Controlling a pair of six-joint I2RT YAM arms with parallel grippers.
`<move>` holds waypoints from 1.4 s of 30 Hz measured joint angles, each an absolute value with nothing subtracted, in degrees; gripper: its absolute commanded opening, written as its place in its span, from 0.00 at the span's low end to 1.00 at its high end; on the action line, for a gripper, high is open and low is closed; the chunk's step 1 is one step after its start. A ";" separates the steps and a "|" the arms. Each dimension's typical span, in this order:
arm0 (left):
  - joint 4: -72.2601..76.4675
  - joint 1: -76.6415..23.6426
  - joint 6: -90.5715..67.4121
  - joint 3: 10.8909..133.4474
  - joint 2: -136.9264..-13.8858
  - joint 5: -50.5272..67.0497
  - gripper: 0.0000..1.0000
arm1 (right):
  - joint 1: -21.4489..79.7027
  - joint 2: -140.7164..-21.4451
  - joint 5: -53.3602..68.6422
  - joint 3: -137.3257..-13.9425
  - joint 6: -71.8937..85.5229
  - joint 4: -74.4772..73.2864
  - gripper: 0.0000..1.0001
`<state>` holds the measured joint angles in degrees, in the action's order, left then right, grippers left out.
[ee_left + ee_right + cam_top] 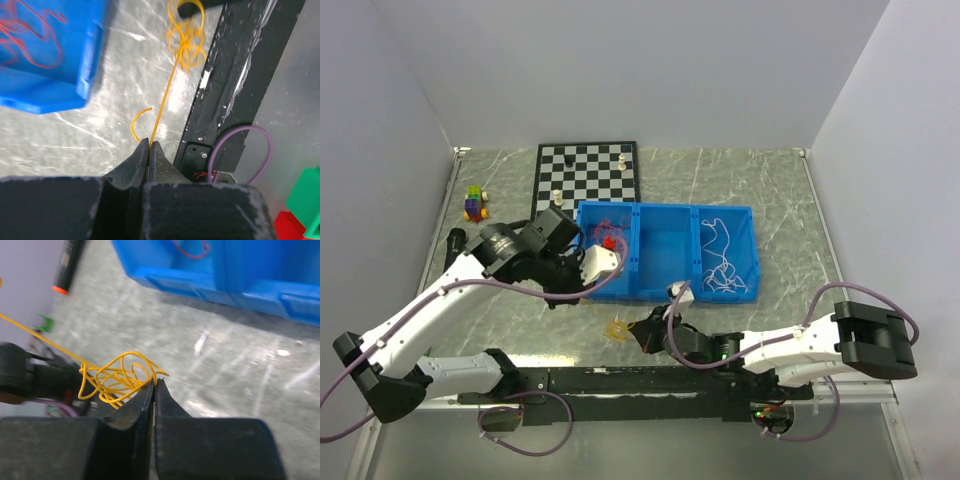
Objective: Untangle the cables
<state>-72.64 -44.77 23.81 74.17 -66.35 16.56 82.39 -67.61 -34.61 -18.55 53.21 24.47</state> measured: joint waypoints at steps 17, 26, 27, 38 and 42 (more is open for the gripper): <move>-76.51 -44.45 24.56 85.49 -67.16 14.48 0.01 | 84.01 -57.65 -36.01 -14.39 48.84 8.10 0.56; -77.34 -44.45 24.64 96.88 -69.49 14.81 0.01 | 84.03 -59.66 -34.79 -21.54 39.24 13.15 0.70; -77.32 -44.45 24.73 98.02 -69.49 15.09 0.01 | 84.03 -59.66 -34.59 -22.22 38.35 14.20 0.70; -77.52 -44.45 24.86 104.95 -70.74 18.00 0.01 | 83.44 -62.67 -33.21 -22.98 32.21 23.51 0.70; -77.45 -44.49 24.88 107.37 -71.16 18.24 0.01 | 81.73 -64.97 -31.33 -23.03 31.40 27.16 0.70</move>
<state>-77.45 -44.49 24.88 107.37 -71.16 18.24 81.73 -64.97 -31.33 -23.03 31.40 27.16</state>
